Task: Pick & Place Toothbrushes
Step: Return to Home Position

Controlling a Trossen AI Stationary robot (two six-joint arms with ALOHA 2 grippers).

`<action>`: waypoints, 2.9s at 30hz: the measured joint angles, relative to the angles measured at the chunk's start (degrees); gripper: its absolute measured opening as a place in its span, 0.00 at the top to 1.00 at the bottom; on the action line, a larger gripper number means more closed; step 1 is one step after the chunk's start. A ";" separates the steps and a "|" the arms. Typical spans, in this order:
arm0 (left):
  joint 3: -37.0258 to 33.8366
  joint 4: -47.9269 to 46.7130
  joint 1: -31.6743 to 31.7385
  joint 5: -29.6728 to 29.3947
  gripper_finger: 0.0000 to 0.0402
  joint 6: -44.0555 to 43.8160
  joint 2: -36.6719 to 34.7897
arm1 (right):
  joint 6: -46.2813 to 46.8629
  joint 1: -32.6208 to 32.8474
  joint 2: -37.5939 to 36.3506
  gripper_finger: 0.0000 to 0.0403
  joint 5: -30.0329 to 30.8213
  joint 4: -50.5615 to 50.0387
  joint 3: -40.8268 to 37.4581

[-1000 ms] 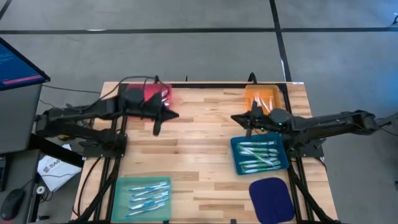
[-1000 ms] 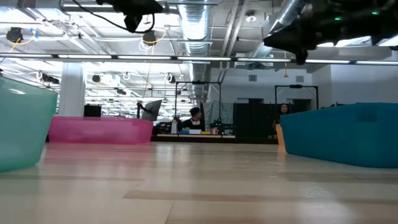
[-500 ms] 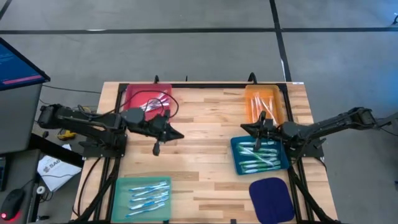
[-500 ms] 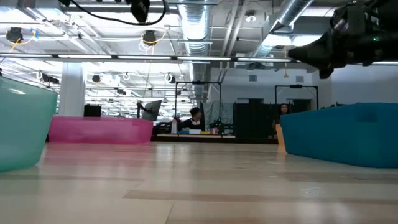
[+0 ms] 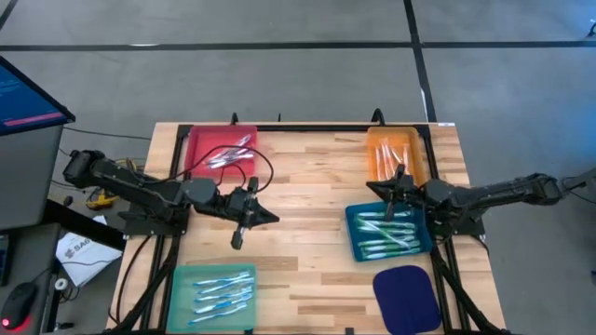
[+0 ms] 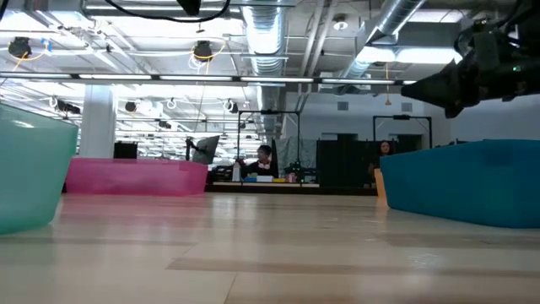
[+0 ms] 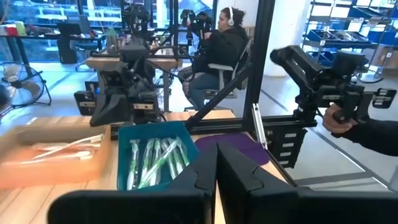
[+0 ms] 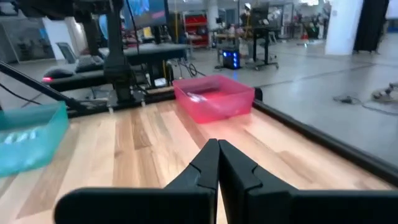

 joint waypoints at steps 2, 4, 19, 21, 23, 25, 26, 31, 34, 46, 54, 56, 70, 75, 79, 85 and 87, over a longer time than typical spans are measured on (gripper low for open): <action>0.00 0.04 -0.23 -0.21 1.00 0.00 0.01 | -0.68 -1.09 -4.23 1.00 -2.21 -3.00 -0.02; 0.00 0.13 -0.23 -0.21 1.00 0.00 0.01 | -0.85 -1.73 -8.75 1.00 -3.94 -6.74 -0.02; 0.00 -0.40 -0.21 9.45 1.00 3.50 0.01 | -5.61 -2.57 -23.31 1.00 -10.83 -18.72 -0.07; 0.00 -0.42 -0.21 12.86 1.00 4.37 0.01 | -4.32 -2.75 -23.27 1.00 -10.58 -18.71 -0.07; 0.00 -0.42 -0.21 14.39 1.00 4.39 -0.01 | -2.01 -3.19 -23.28 1.00 -9.89 -18.55 -0.07; 0.00 -0.53 -0.23 14.11 1.00 4.14 -0.01 | 0.20 -3.63 -23.28 1.00 -9.55 -18.57 -0.07; 0.00 -0.75 -0.21 13.86 1.00 4.13 -0.01 | 1.08 -3.77 -23.28 1.00 -9.56 -18.57 -0.07; 0.02 -3.62 -0.21 8.79 1.00 4.15 -0.01 | 2.43 -3.80 -23.28 1.00 -9.57 -18.57 -0.07; 0.02 -4.11 -0.21 3.34 1.00 2.98 -0.01 | 2.43 -3.80 -23.28 1.00 -9.57 -18.55 -0.09; -3.49 -4.67 -2.74 -0.48 1.00 4.65 -3.07 | 2.43 -3.80 -23.28 1.00 -9.55 -18.46 -0.09; -14.69 -0.79 -3.35 -5.87 1.00 1.61 -18.61 | 2.45 -3.80 -23.33 1.00 -9.57 -18.44 -0.09; -18.52 0.97 -3.77 -6.80 1.00 0.76 -22.66 | 2.45 -3.80 -23.33 1.00 -9.57 -18.45 -0.09; -31.25 3.05 -3.88 -5.89 1.00 1.78 -37.55 | 2.45 -3.80 -23.33 1.00 -9.57 -18.46 -0.11; -34.92 3.10 -3.81 -11.08 1.00 5.61 -45.33 | 2.45 -3.80 -23.33 1.00 -9.56 -18.46 -0.11; -37.04 3.16 -3.81 -11.01 1.00 7.69 -52.07 | 2.45 -3.80 -23.33 1.00 -9.55 -18.46 -0.11; -38.91 0.88 -3.82 -6.74 1.00 5.89 -61.21 | 2.45 -3.80 -23.33 1.00 -9.56 -18.48 -0.11; -38.91 0.01 -3.81 -3.13 1.00 4.64 -63.29 | 2.45 -3.78 -23.33 1.00 -9.57 -18.48 -0.11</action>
